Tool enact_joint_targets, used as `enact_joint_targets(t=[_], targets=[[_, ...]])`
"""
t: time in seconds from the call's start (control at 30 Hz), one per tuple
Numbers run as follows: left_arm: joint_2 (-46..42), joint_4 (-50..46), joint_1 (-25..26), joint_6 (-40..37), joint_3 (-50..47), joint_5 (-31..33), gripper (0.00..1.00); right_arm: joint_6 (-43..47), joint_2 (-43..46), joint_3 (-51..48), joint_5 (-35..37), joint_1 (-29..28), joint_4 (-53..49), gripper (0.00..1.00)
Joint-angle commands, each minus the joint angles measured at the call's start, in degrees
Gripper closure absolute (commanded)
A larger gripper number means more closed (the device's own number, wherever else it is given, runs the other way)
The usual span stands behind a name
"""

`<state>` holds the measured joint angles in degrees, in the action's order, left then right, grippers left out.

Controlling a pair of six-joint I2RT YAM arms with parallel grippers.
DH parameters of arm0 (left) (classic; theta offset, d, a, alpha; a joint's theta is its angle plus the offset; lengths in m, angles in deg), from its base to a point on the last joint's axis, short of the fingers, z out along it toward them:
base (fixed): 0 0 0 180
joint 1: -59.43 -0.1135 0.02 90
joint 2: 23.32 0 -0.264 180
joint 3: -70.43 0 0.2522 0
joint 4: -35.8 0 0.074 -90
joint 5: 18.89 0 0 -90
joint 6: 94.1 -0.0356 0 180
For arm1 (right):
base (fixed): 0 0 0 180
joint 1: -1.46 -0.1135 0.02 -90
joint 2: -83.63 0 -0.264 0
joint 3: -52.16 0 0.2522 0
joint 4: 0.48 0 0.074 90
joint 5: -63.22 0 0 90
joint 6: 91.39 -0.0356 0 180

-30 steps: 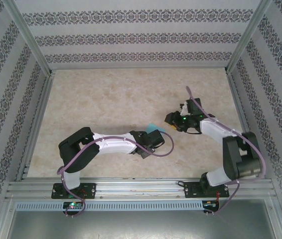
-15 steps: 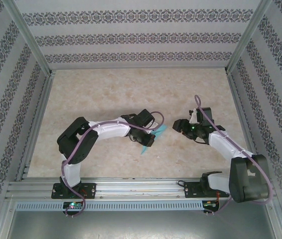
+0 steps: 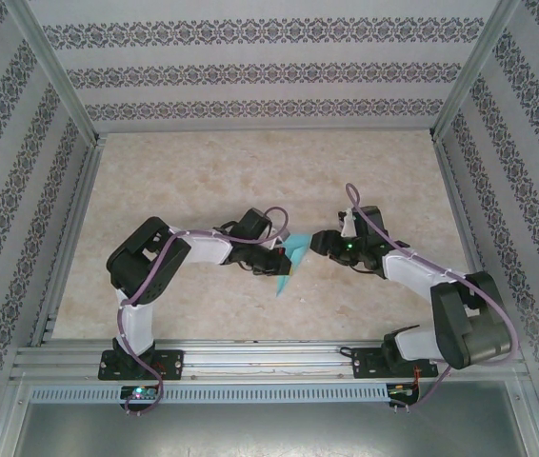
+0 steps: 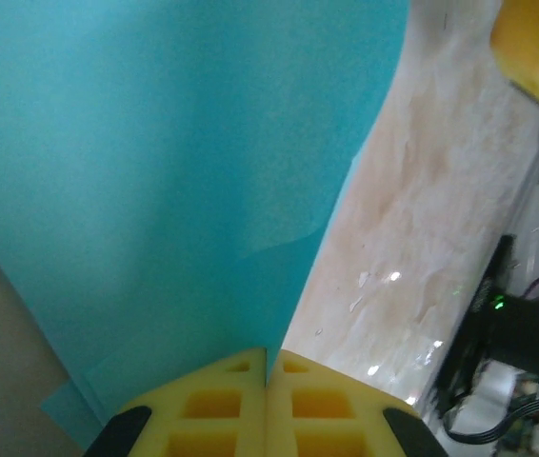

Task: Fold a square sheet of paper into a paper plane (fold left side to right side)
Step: Fold the wing for the fifth time at the center of the table.

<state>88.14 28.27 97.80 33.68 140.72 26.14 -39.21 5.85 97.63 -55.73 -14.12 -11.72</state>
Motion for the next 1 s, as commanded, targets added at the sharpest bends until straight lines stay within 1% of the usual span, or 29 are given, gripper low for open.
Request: enact_joint_targets(t=[0.0,0.13,0.47,0.63,0.97], targets=[[-0.10,14.48,-1.78,8.15,-3.18,-4.84,1.00,-3.13,-0.95,-1.20,0.07,-1.50,6.21,0.46],[0.03,20.38,-2.71,11.21,-5.46,-5.81,1.00,-4.43,-2.27,-1.11,1.90,-3.32,7.82,0.47],[-1.05,22.04,-3.87,11.78,-7.18,-5.80,1.00,-5.39,-5.99,0.11,2.56,-5.46,9.90,0.47],[-0.46,24.75,-4.22,13.29,-8.13,-5.92,1.00,-6.63,-7.27,0.47,3.61,-6.87,11.29,0.48],[0.33,26.16,-4.44,13.90,-8.48,-6.09,1.00,-10.51,-10.56,0.81,4.69,-8.32,16.64,0.54]])
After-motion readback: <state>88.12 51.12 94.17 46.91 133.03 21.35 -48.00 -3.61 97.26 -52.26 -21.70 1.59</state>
